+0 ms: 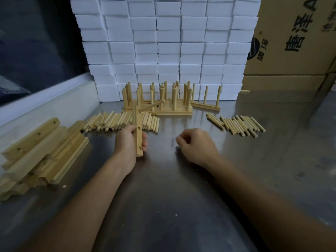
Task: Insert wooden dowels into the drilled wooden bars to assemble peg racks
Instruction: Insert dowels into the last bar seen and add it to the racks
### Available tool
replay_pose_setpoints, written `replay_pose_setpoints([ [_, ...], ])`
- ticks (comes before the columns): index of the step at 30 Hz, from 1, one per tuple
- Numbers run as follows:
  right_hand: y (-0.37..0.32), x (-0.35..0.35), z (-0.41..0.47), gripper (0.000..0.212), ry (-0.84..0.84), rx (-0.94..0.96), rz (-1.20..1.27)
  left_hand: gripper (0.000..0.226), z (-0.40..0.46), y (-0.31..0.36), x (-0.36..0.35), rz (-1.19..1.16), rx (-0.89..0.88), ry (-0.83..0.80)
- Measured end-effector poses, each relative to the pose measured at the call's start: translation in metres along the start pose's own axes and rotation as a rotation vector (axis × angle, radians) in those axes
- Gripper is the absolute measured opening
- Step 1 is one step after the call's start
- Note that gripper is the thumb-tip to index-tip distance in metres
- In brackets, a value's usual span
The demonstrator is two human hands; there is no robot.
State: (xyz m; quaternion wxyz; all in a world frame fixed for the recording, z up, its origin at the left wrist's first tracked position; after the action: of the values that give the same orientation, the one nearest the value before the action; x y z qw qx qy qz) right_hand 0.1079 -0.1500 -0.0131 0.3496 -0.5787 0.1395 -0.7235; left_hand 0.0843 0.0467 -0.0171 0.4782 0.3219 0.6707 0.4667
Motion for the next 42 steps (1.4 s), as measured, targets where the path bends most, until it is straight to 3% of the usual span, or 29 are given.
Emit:
replay_pose_setpoints([
  [3, -0.018, -0.02, 0.015, 0.018, -0.035, 0.024, -0.015, 0.027, 0.001, 0.001, 0.005, -0.153, 0.064, 0.017],
  [8, -0.034, -0.042, 0.046, 0.051, 0.017, -0.036, -0.062, 0.023, 0.002, 0.003, 0.008, -0.258, 0.11, 0.016],
  [11, -0.034, -0.051, 0.058, 0.039, 0.023, -0.088, -0.197, 0.023, 0.002, 0.002, 0.007, -0.241, 0.102, 0.011],
  [16, -0.025, -0.047, 0.066, 0.025, 0.048, -0.209, -0.151, 0.022, 0.002, 0.002, 0.005, -0.238, 0.096, 0.009],
  [22, -0.027, -0.046, 0.064, 0.03, 0.089, -0.204, -0.184, 0.024, 0.0, 0.001, 0.004, -0.194, 0.087, 0.016],
  [29, -0.027, -0.037, 0.061, 0.016, 0.141, -0.258, -0.163, 0.025, 0.001, 0.001, 0.005, -0.168, 0.092, 0.02],
  [34, -0.008, -0.008, 0.037, 0.026, 0.242, -0.228, 0.166, 0.012, 0.004, 0.001, 0.007, -0.154, 0.053, 0.033],
  [38, -0.002, 0.01, 0.005, 0.021, 0.206, -0.165, 0.472, 0.021, 0.003, 0.0, 0.006, -0.053, -0.013, 0.031],
  [42, -0.008, 0.015, -0.009, 0.021, 0.157, -0.128, 0.625, 0.022, 0.0, -0.001, -0.002, -0.03, 0.012, -0.091],
])
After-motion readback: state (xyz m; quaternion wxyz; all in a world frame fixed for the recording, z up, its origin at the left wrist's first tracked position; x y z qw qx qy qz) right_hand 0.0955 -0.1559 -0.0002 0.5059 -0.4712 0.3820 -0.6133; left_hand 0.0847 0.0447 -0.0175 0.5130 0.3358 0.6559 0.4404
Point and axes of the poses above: each hand's wrist, its own z-axis towards the middle knuckle, its own x-axis out of the back of the hand, y = z × x, the point moved 5 cm from there along z, towards the middle knuckle, and after that the axes turned 1 degree about x, right-handed, at the moved point
